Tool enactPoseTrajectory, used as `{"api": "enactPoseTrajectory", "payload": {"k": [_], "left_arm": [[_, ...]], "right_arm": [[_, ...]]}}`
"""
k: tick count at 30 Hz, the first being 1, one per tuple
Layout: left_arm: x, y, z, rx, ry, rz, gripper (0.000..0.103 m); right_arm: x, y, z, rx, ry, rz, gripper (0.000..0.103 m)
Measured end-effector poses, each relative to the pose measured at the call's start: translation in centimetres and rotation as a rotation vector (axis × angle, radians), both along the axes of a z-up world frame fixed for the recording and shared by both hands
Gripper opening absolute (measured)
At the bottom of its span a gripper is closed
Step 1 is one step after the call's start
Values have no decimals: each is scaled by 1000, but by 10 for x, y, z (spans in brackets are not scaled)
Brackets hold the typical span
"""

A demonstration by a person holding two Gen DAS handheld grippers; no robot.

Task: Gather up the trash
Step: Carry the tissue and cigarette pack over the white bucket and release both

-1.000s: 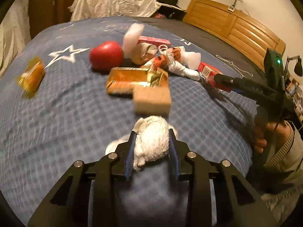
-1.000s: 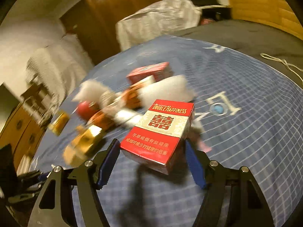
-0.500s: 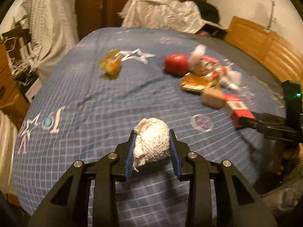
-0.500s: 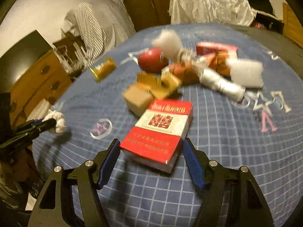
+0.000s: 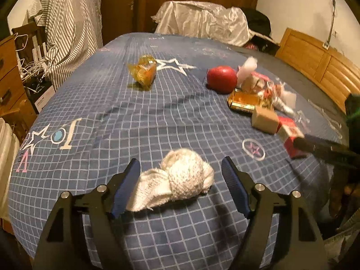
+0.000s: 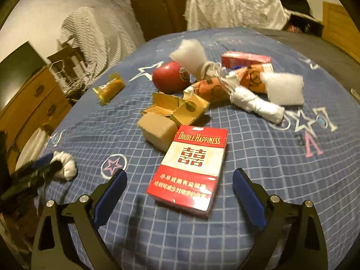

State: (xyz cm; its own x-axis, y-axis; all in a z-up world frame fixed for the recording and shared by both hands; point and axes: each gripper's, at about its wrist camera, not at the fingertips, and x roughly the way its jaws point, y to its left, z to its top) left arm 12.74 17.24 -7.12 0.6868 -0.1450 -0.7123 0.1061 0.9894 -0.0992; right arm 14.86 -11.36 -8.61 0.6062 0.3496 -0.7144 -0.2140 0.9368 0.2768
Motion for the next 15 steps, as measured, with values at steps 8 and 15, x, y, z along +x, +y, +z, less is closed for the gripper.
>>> {"api": "enactPoseTrajectory", "payload": {"k": [8, 15], "left_arm": [[-4, 1, -19, 2, 30, 12, 37], [-14, 8, 10, 44, -39, 120, 33]], "right_arm": [[3, 3, -9, 13, 3, -10, 69], [-13, 9, 7, 22, -54, 23, 68]]}}
